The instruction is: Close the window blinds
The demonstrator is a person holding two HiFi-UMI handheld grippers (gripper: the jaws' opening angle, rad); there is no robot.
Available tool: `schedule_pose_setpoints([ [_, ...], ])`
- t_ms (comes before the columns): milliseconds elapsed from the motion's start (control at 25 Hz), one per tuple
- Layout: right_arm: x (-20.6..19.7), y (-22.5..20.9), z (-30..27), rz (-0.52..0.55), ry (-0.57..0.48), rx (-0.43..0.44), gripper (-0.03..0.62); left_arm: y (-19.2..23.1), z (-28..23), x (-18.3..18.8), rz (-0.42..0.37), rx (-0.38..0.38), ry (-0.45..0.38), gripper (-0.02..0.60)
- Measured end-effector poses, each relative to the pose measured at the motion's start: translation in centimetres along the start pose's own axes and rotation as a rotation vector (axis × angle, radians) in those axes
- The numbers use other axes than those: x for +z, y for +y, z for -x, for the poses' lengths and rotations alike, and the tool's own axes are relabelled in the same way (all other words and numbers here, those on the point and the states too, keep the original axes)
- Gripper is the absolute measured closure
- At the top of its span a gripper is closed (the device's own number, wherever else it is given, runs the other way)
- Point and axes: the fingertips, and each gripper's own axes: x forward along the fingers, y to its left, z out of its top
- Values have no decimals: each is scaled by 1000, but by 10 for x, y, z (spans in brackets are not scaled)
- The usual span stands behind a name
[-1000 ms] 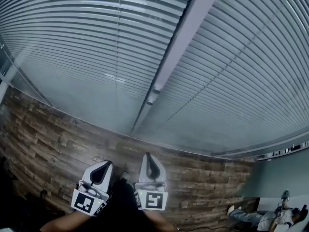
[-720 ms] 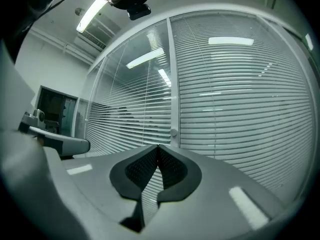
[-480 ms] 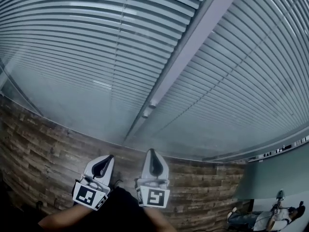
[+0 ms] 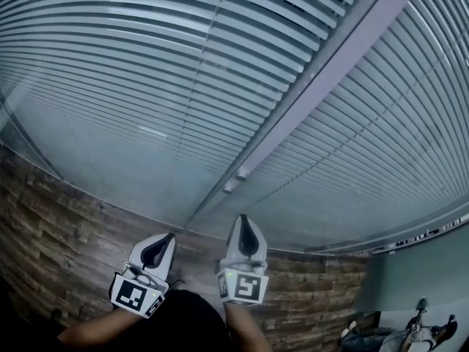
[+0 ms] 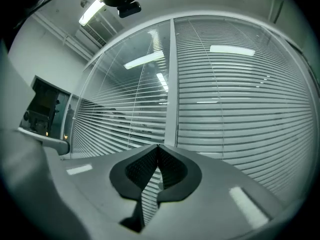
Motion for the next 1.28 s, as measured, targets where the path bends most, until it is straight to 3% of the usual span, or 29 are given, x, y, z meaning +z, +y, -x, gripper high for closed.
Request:
schedule_pose_setpoints([
  [320, -12, -5, -31, -4, 35, -6, 591, 23, -14, 3, -13, 7, -4, 581],
  [640, -17, -10, -49, 17, 69, -10, 519, 31, -11, -6, -14, 9, 17, 581],
  [1280, -24, -17, -87, 80, 128, -24, 462, 45, -25, 2, -33, 5, 33, 581],
])
